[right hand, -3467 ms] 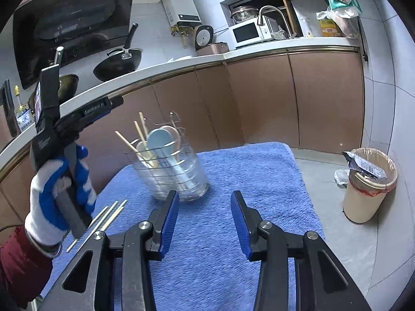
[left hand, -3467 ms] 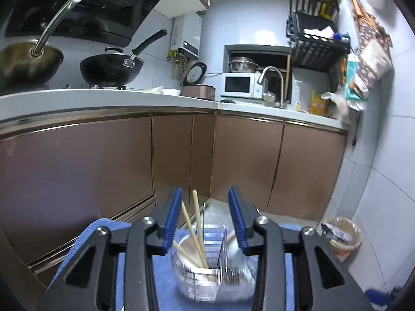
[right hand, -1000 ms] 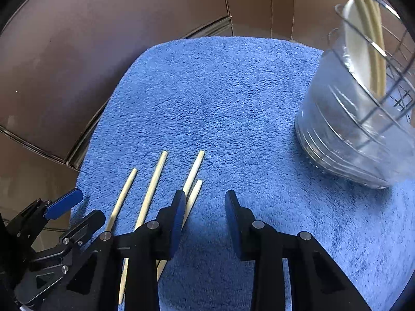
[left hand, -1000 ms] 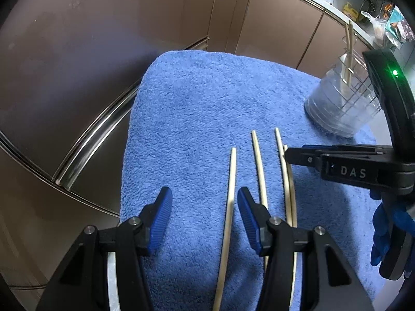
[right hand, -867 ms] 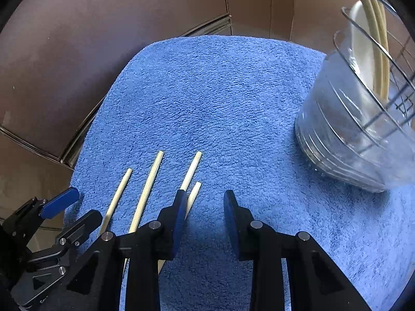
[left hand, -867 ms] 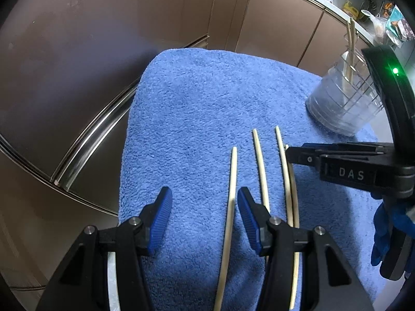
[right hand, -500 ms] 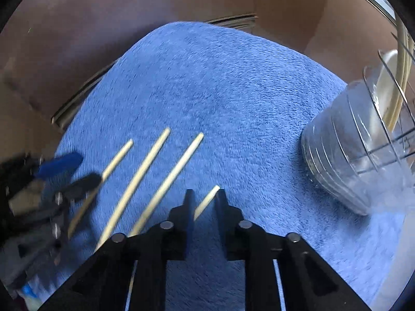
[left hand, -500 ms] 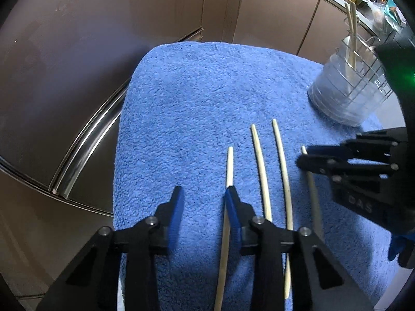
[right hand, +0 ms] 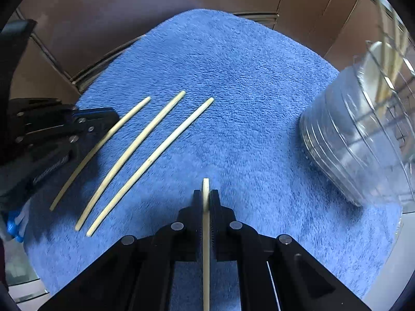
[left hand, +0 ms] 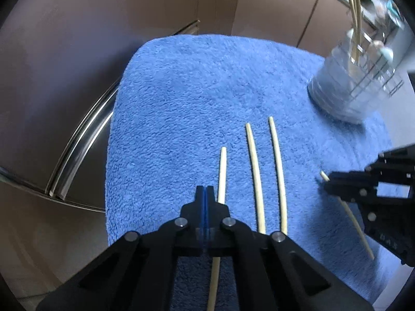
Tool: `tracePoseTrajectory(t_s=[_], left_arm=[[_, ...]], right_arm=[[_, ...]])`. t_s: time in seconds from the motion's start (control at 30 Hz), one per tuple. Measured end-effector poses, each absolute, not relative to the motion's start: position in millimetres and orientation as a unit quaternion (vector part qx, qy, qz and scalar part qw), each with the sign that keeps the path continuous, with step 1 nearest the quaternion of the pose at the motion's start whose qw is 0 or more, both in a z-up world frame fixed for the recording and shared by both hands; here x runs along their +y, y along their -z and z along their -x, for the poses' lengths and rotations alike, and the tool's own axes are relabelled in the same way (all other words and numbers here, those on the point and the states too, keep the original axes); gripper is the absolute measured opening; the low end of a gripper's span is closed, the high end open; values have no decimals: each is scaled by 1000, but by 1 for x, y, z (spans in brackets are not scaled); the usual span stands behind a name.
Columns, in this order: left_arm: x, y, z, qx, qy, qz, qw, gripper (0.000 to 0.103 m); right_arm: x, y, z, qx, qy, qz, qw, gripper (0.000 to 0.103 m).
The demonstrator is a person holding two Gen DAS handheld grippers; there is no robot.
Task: Organize utensils
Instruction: 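Grasp a chopstick with the right tool while the left tool grasps another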
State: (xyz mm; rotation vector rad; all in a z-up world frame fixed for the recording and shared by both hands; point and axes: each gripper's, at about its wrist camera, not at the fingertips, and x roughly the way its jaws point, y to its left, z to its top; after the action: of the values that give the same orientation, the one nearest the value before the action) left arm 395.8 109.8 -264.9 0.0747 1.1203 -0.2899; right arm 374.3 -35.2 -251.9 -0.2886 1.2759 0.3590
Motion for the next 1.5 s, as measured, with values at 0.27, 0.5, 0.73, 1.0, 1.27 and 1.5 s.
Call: tracePoseTrajectory(t_s=[0.27,0.5,0.73,1.0,1.27,1.5], left_arm=[[118,216,-354,460,133,6,878,0],[120,209,-351,475,116,-5,872,3],[108,242,-377,522,103,-18,846,5],[95,245,-398,534,118,-11,837,5],[78,254,-418,550,120,-8,827,5],[77,256,-425,549,117,-20,827,5]], right_arm=[[-71,190,-313,519,-210,91,823,6],[-87,159,-285,483,-220,56,846,6],[-104,156,-294,475,-215,25,853,6],[-125,166,-301,477,-210,5,853,6],[-136,174,-308,480,-213,-11,851,6],[-140,177,-313,482,-215,-15,849,6]])
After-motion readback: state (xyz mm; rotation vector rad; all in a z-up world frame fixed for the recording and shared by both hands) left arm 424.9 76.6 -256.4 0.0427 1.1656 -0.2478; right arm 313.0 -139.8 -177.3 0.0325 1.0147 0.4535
